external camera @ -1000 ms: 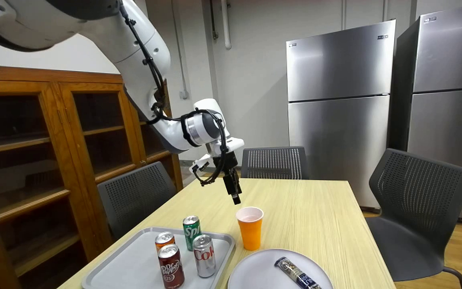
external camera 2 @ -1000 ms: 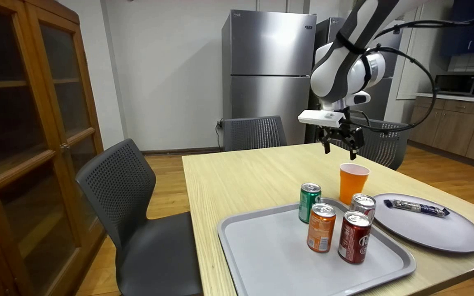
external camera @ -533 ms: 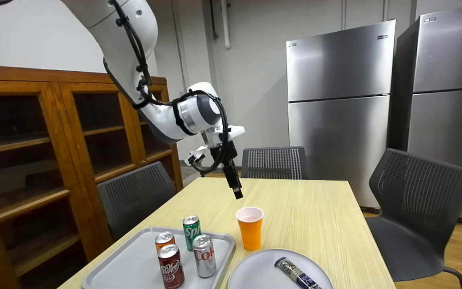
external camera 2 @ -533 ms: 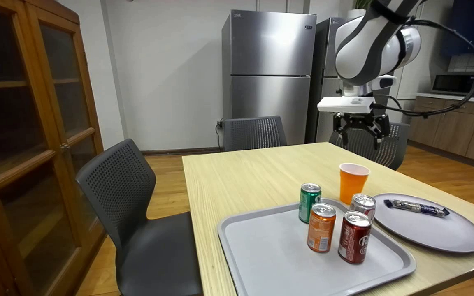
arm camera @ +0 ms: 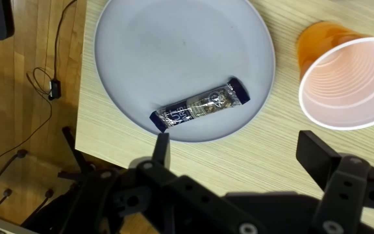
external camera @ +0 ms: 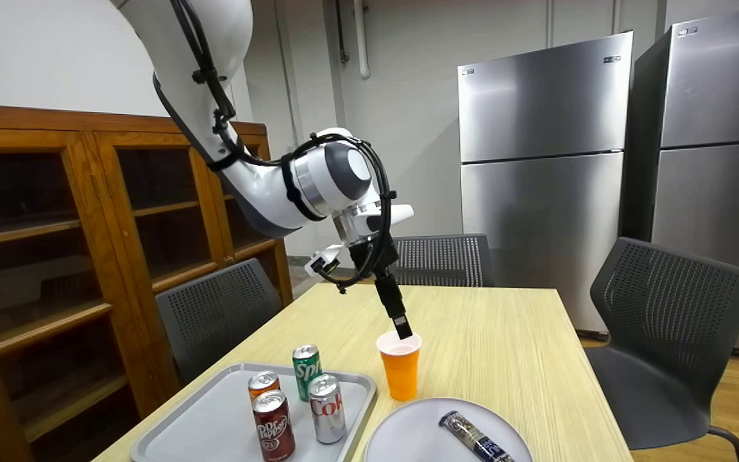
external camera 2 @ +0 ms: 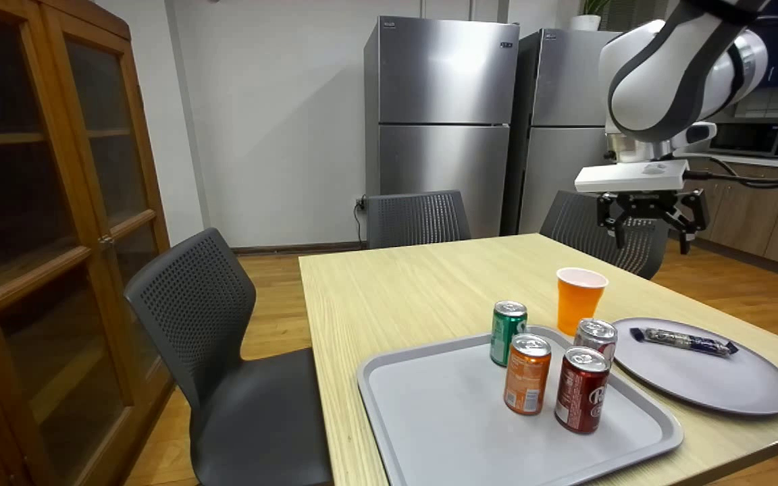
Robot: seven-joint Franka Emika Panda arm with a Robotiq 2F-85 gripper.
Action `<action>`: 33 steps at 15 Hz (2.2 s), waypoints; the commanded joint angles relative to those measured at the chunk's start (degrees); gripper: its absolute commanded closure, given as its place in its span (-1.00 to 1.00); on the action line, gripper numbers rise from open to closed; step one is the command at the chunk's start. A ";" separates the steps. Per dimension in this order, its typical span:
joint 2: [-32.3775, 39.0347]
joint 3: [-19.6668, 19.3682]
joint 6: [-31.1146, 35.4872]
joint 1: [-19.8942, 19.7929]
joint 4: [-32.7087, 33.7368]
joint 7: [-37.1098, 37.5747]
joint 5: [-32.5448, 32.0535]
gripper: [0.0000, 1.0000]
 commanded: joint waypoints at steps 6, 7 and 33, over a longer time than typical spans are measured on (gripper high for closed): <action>-0.24 0.04 -0.26 -3.98 -1.73 -1.44 -1.14 -1.00; -0.26 -0.01 -0.26 -4.11 -1.80 -1.49 -1.18 -1.00; 7.60 -1.74 2.10 -7.87 3.55 -0.73 10.14 -1.00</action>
